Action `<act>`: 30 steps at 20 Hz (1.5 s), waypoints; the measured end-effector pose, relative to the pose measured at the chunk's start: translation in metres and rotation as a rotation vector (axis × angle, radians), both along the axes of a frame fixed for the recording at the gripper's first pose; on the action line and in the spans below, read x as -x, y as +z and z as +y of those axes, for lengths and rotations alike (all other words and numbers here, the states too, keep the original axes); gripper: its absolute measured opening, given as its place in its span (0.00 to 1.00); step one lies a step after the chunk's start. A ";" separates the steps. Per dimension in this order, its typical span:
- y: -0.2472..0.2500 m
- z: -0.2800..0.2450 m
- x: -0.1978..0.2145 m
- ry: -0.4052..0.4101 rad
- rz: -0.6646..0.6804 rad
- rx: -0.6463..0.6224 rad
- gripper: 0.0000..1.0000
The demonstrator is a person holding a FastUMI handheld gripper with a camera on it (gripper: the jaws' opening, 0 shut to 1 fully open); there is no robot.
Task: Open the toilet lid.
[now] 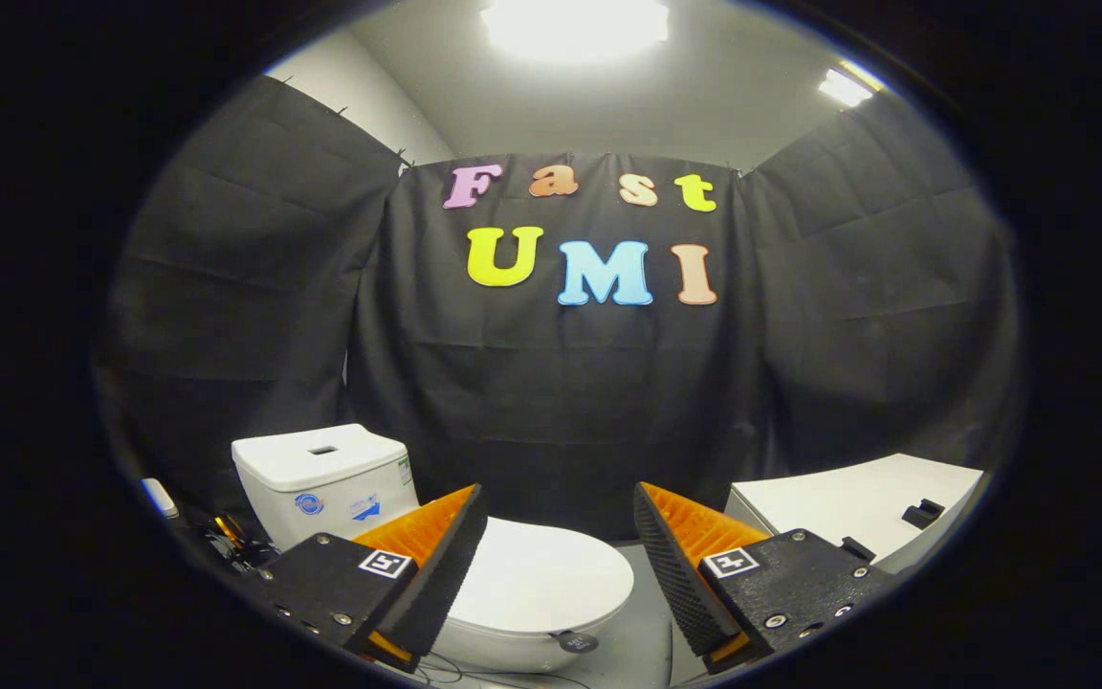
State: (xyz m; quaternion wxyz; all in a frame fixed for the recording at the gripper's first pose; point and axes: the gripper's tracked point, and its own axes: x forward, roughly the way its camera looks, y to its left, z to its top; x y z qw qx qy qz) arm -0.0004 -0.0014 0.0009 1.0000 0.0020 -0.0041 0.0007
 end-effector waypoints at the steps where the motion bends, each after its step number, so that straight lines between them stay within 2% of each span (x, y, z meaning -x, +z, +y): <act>1: 0.001 -0.001 0.000 0.001 -0.002 -0.003 0.95; 9: 0.004 -0.009 -0.001 0.004 -0.058 -0.086 0.95; 12: -0.016 -0.018 -0.012 -0.018 -0.040 -0.228 0.95; 17: -0.047 -0.031 -0.025 -0.067 0.016 -0.373 0.96; 24: -0.115 -0.030 -0.036 -0.128 0.116 -0.615 0.96; 30: -0.160 -0.039 -0.035 -0.228 0.155 -0.848 0.95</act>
